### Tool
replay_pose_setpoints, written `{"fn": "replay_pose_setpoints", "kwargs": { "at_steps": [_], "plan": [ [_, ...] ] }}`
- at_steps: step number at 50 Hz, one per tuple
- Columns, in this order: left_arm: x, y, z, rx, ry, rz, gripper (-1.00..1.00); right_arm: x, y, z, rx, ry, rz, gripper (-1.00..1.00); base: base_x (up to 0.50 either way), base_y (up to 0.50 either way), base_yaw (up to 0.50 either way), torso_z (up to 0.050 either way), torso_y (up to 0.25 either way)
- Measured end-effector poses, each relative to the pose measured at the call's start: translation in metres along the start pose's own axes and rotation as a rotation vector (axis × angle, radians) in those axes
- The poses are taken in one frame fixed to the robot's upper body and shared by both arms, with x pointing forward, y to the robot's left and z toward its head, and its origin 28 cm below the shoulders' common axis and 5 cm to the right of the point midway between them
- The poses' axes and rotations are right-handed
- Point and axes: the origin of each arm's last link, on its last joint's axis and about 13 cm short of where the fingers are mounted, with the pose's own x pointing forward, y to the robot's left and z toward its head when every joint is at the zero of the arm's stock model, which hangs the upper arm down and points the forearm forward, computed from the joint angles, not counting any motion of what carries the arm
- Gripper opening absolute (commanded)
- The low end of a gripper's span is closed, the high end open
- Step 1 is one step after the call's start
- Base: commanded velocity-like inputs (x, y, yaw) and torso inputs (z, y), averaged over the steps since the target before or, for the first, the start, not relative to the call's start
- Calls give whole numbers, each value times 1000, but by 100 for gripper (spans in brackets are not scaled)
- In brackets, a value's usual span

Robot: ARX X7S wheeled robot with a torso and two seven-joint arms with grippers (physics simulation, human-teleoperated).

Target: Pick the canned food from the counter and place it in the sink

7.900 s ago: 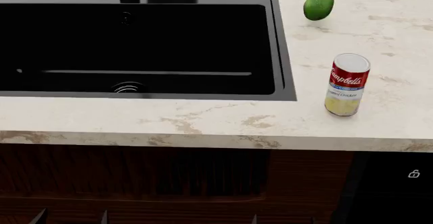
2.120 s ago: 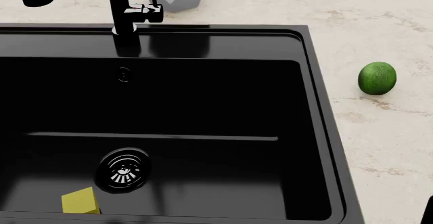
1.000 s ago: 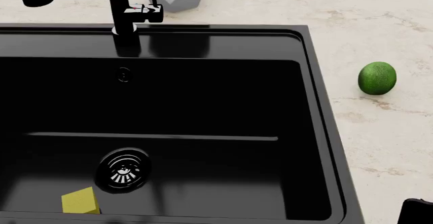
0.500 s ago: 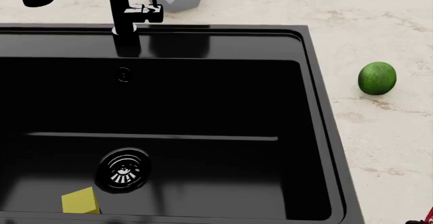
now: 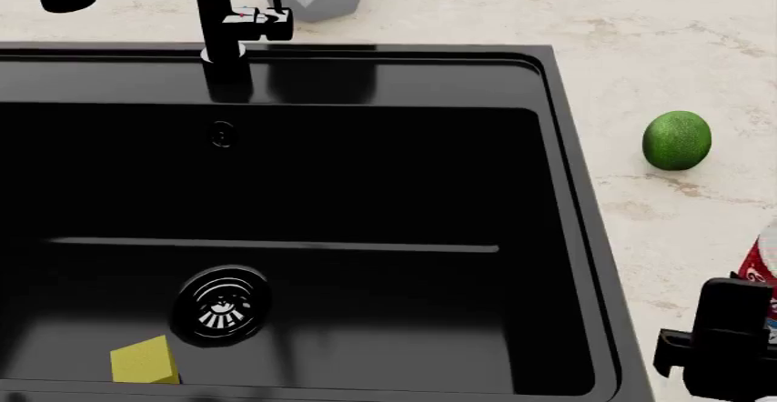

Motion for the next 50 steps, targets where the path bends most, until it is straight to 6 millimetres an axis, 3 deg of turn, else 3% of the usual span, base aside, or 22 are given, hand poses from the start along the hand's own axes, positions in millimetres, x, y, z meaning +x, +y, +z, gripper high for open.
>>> {"fn": "replay_pose_setpoints", "kwargs": {
  "at_steps": [13, 28, 37, 50],
  "plan": [
    [0, -1, 0, -2, 3, -6, 100, 27, 30, 35, -47, -16, 179, -100, 0, 0, 0, 0, 0],
    [-1, -2, 2, -6, 1, -9, 100, 83, 77, 67, -127, 38, 391, -100, 0, 0, 0, 0, 0],
    [0, -3, 4, -11, -5, -13, 100, 122, 113, 70, -139, 96, 500, -100, 0, 0, 0, 0, 0],
    [1, -5, 5, -14, -12, -21, 100, 166, 162, 59, -168, 165, 611, -100, 0, 0, 0, 0, 1]
  ]
}}
